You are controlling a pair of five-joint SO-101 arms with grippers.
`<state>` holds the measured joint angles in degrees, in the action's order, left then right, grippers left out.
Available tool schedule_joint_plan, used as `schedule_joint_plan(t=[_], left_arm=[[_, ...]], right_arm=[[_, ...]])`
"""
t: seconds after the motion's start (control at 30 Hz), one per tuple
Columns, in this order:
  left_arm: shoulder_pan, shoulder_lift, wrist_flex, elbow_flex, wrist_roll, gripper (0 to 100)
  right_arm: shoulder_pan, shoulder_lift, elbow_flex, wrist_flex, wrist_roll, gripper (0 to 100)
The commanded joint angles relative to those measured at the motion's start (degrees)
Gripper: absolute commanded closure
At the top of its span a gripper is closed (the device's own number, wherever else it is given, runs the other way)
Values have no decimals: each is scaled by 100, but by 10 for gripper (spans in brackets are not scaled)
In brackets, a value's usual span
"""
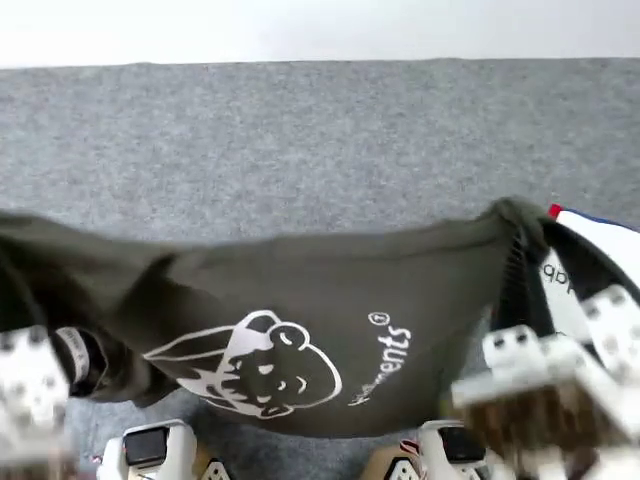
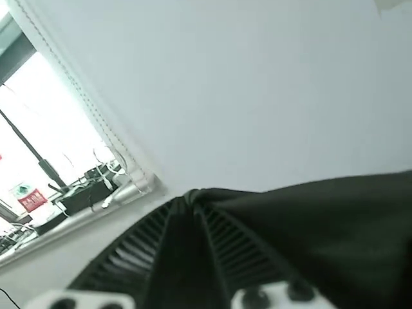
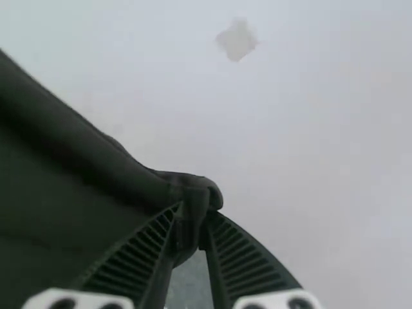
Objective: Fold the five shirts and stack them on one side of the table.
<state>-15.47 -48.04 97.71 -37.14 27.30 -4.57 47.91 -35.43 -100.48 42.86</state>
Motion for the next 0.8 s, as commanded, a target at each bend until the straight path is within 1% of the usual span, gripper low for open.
schedule_joint_plan(t=[0.0,0.07,0.17,0.3,0.4,0.47,0.57,0.63,0.77], left_arm=[[0,466,18,743,62,994],[9,677,-26,1411,62,994],[18,1116,-290,2536,62,994],[18,1741,-1196,3846,62,994],[18,2242,-2022,4558,62,994],[18,2611,-2541,4857,62,994],[26,3244,-3191,4980,62,994],[26,3666,-3596,4980,44,994],[158,4308,-4431,4971,35,994]], right_arm=[[40,-400,677,-145,53,988],[40,-593,1196,-75,53,988],[40,-901,2119,435,44,988],[40,-1279,3657,1587,18,988],[31,-1543,4721,2730,18,988],[31,-1763,5248,3556,18,988],[31,-2220,5697,4637,18,988],[31,-2598,5732,5165,-9,988],[40,-3327,5547,6202,-290,988]])
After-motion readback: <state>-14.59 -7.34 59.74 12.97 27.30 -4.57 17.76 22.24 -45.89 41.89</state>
